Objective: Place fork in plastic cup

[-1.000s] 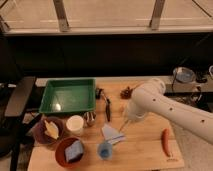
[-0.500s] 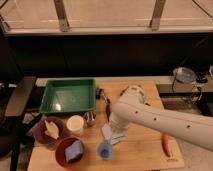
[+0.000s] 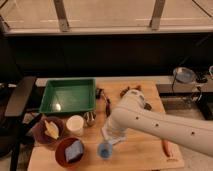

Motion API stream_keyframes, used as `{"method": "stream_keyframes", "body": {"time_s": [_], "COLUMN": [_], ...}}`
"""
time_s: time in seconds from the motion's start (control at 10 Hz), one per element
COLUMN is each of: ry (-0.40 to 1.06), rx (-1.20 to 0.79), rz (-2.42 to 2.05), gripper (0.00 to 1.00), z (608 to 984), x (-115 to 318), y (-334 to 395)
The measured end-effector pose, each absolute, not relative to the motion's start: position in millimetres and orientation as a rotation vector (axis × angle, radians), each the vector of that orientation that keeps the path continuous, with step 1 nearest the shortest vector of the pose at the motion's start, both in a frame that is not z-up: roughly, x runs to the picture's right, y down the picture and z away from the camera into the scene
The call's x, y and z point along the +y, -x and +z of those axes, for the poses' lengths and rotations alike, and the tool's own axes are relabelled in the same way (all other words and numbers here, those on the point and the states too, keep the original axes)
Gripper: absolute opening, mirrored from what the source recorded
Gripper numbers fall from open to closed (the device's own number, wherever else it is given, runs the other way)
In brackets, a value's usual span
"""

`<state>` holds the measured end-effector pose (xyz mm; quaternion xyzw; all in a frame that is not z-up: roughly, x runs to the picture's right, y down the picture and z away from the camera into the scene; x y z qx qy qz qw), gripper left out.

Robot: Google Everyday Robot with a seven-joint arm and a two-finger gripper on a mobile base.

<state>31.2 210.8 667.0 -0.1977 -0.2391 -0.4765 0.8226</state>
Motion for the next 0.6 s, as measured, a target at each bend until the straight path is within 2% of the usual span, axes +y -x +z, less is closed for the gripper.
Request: {"method": "stream_keyframes", "body": {"time_s": [0.6], "ry": [0.426], "rx": [-0.558], "rz": [-1.007], "gripper": [0.00], "z": [673.4], "x": [234.9], "y": [-24.2]}}
